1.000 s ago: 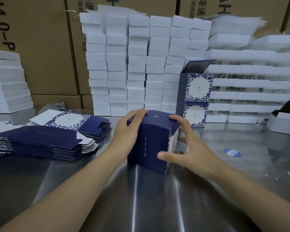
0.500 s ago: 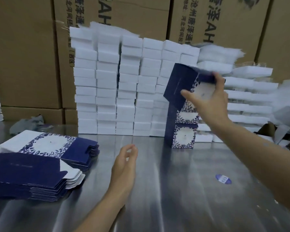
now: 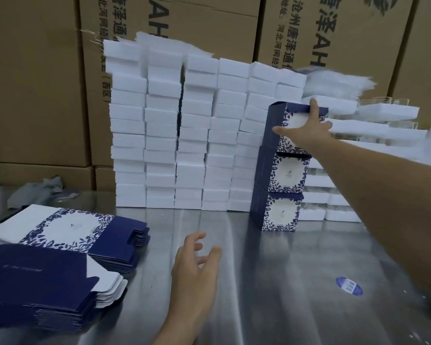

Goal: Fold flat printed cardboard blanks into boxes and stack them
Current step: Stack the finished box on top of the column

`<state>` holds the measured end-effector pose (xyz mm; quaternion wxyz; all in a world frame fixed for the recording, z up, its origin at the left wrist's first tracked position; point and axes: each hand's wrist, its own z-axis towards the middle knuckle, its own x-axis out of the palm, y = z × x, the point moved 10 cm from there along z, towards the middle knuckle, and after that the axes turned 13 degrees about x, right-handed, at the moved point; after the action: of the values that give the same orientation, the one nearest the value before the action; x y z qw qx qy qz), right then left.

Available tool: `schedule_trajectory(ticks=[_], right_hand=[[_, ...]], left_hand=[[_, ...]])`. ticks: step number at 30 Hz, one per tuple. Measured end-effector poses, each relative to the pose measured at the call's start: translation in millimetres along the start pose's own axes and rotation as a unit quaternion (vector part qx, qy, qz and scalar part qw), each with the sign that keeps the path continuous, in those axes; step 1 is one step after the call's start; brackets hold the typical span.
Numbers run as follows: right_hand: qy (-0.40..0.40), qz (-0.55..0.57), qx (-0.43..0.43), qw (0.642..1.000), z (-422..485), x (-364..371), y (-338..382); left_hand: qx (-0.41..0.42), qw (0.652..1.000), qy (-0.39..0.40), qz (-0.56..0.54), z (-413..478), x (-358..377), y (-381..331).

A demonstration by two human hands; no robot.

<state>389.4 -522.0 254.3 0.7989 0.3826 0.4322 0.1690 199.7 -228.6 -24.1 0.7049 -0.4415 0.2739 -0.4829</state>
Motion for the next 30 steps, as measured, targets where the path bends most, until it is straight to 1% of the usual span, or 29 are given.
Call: schedule_trajectory(ticks=[5,10,16,21,24,25,27,29,30], right_hand=[[-0.026,0.005,-0.017,1.000,3,-2,10],[-0.016,0.013,-0.002,1.000,10,3,7],[-0.040,0.035,0.009,0.999,17,5,-2],[-0.050,0.047,0.000,0.998,17,9,-2],[-0.052,0.054,0.010,0.997,15,10,-2],[-0.064,0.057,0.009,0.996,13,7,-1],[-0.128,0.065,-0.021,0.989,1,-7,7],[-0.201,0.088,-0.100,0.970,-25,-19,27],[-0.218,0.107,-0.149,0.958,-43,-18,40]], left_hand=[[0.000,1.000,0.012,0.017,0,1,1],[0.005,1.000,0.010,0.009,1,2,-1],[0.005,1.000,0.011,0.008,1,3,-4],[0.011,1.000,0.007,0.013,3,1,-6],[0.011,1.000,0.004,0.012,3,1,-6],[0.012,1.000,0.005,0.012,3,1,-5],[0.015,1.000,0.008,0.013,2,2,-6],[0.017,1.000,0.012,0.020,2,3,-5],[0.018,0.999,0.017,0.025,2,4,-5]])
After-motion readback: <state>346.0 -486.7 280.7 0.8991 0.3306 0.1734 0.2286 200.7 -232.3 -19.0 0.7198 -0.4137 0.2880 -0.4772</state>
